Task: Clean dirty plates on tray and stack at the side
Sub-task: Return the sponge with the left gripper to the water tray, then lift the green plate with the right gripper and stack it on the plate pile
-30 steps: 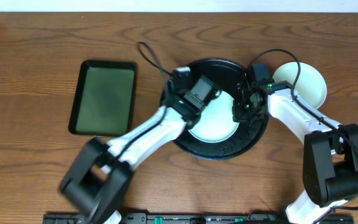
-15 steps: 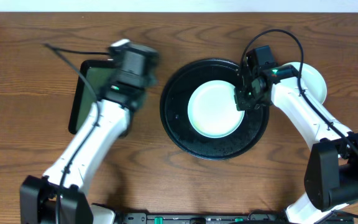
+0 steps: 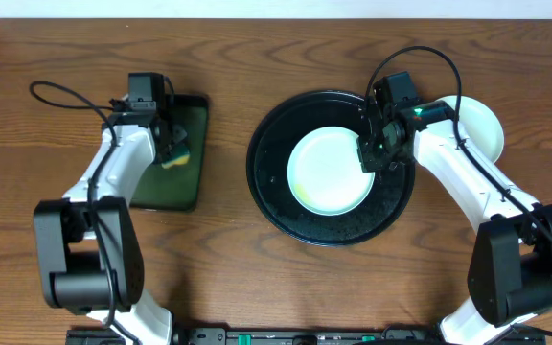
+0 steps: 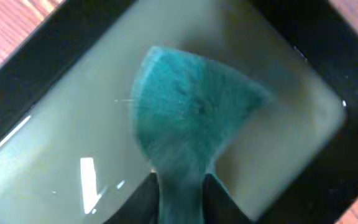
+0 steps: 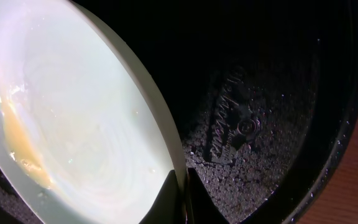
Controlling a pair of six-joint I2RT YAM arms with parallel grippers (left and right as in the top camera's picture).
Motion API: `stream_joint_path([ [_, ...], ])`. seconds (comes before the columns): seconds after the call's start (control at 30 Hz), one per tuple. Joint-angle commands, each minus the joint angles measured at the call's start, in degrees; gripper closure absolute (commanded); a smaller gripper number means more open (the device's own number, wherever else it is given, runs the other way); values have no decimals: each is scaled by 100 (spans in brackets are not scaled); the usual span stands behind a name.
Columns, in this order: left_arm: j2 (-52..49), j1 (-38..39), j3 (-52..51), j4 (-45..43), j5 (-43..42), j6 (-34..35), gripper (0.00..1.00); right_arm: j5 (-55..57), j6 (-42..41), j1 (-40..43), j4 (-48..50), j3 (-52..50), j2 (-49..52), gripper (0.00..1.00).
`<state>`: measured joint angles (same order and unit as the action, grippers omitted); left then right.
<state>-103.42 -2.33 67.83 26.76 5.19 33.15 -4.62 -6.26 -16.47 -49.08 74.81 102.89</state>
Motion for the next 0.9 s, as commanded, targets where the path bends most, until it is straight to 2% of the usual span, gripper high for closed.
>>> stream_joint_path([
  [0.0, 146, -92, -22, -48, -48, -37, 73, 9, 79, -50, -13, 74, -133, 99],
  [0.07, 227, -131, -22, -48, -48, -39, 69, 9, 79, -50, 0, 74, -133, 99],
  [0.23, 597, -201, -22, 33, -55, -35, 69, 33, 81, -52, -7, 166, -133, 99],
  [0.3, 831, -199, -22, 81, -68, -35, 62, 146, 81, -66, -52, 240, -133, 99],
  [0.33, 964, -199, -22, 109, -98, -33, 56, 289, 81, -85, -107, 291, -133, 99],
  [0.57, 1604, -199, -22, 313, -157, -35, 28, 2186, 225, -514, -800, 1027, -133, 99],
  [0.83, 1598, -199, -22, 413, -157, -35, 25, 3810, 595, -1421, -1233, 1897, -133, 99],
  [0.87, 1598, -199, -22, 411, -157, -35, 20, 4057, 664, -1547, -1257, 1969, -133, 99],
])
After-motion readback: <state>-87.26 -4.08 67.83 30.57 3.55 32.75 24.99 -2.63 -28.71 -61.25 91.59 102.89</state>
